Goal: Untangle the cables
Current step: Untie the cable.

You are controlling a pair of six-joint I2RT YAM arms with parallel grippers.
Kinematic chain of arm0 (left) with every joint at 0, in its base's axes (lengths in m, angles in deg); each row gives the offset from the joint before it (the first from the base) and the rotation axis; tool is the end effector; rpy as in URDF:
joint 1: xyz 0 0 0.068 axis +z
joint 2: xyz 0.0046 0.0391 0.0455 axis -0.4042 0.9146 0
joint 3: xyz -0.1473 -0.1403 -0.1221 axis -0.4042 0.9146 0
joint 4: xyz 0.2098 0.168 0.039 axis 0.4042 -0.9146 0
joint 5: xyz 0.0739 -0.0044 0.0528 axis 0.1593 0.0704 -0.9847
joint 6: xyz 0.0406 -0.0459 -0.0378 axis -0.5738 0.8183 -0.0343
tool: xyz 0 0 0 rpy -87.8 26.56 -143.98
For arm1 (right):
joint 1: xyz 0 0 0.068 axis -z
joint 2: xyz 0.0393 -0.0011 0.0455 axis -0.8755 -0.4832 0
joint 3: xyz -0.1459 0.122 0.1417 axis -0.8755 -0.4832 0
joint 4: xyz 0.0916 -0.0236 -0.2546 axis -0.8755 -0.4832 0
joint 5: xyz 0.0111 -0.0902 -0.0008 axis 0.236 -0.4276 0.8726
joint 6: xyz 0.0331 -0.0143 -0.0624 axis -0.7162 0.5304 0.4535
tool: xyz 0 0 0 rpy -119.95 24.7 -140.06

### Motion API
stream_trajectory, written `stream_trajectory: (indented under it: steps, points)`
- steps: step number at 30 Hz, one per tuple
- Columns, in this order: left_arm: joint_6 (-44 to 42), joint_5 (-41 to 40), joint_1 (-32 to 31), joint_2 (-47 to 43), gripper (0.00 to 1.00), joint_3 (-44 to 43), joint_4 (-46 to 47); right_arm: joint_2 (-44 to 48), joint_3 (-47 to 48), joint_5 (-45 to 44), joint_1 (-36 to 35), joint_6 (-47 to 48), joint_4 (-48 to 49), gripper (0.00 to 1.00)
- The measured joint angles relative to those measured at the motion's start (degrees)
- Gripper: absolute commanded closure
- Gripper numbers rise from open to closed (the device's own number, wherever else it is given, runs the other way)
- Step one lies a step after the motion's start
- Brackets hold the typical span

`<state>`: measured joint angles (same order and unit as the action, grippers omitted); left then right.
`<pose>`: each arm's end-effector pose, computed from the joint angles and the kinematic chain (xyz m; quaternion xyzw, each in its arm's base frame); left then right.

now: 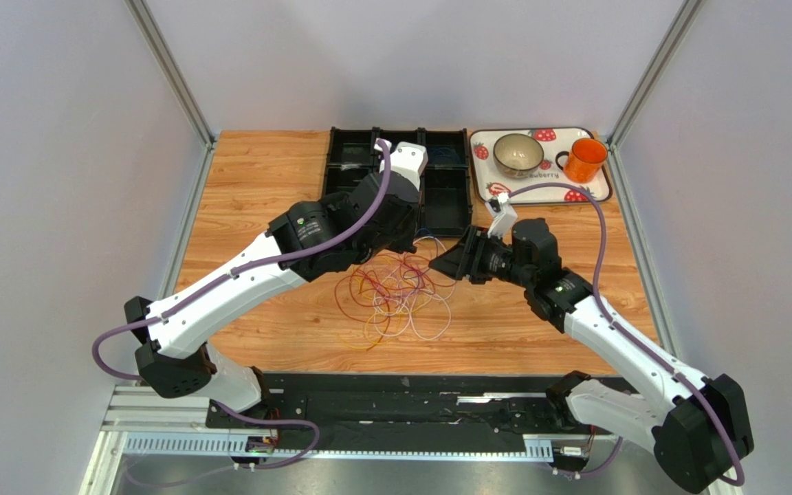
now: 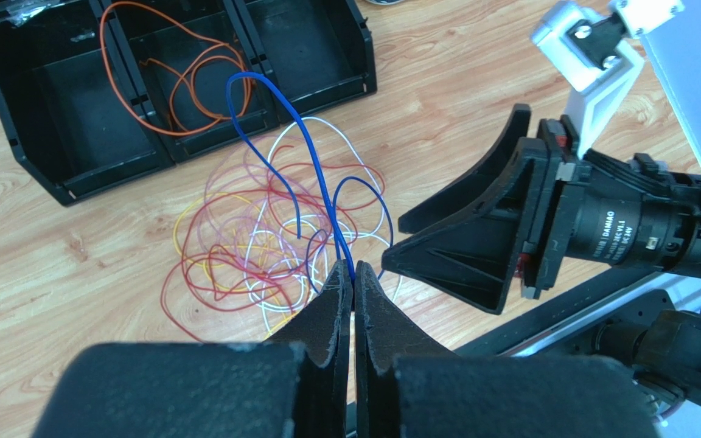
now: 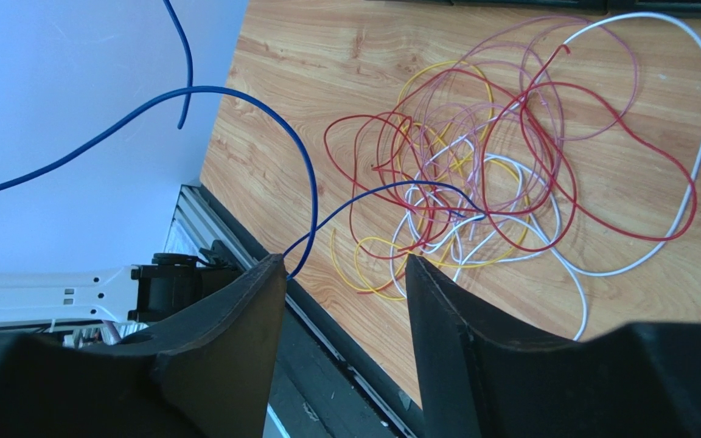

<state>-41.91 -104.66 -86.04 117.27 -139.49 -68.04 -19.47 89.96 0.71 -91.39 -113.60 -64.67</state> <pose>0.1764 -0.2783 0.3994 0.1318 0.8634 -0.1862 0.4501 0.2304 0.1609 0.2310 -0.0383 0.8259 0.4426 0.3471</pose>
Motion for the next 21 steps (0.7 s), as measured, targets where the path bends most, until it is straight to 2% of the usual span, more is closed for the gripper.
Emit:
stream_trajectory:
  steps: [1, 4, 7, 9, 11, 12, 13, 18, 19, 21]
  points:
    - [0.00, 0.00, 0.00, 0.00, 1.00, 0.04, 0.00, -0.52, 0.00, 0.09, -0.24, -0.24, 0.15, 0.57]
    - [-0.02, 0.04, 0.00, -0.22, 1.00, 0.70, 0.33, -1.55, 0.00, 0.24, -0.83, -0.72, 1.20, 0.69]
    - [-0.22, 0.15, 0.00, -0.66, 1.00, 1.51, 0.46, -2.54, 0.04, 0.42, -1.18, -1.14, 2.64, 0.70]
    - [-0.28, 0.20, 0.00, -1.07, 1.00, 1.92, 0.50, -2.75, 0.04, 0.42, -1.20, -1.31, 2.97, 0.75]
    - [-0.42, 0.20, 0.00, -1.62, 1.00, 2.27, 0.70, -2.75, 0.11, 0.44, -1.22, -1.38, 3.48, 0.86]
    - [-0.42, 0.20, 0.00, -1.88, 1.00, 2.49, 0.85, -2.80, 0.22, 0.44, -1.33, -1.33, 3.72, 0.95]
    - [-0.42, 0.22, 0.00, -2.27, 1.00, 2.73, 1.01, -2.91, 0.37, 0.50, -1.42, -1.60, 4.02, 0.99]
    - [-0.42, 0.24, 0.00, -3.48, 0.99, 4.11, 2.45, -3.85, 0.90, 0.90, -1.57, -2.27, 6.01, 1.00]
    - [-0.42, 0.26, 0.02, -3.69, 0.80, 4.46, 2.60, -3.91, 0.92, 1.03, -1.57, -2.34, 6.16, 1.00]
    - [-0.63, 0.42, 0.04, -3.93, 0.53, 4.83, 2.36, -3.93, 1.20, 1.03, -1.60, -2.16, 5.84, 1.00]
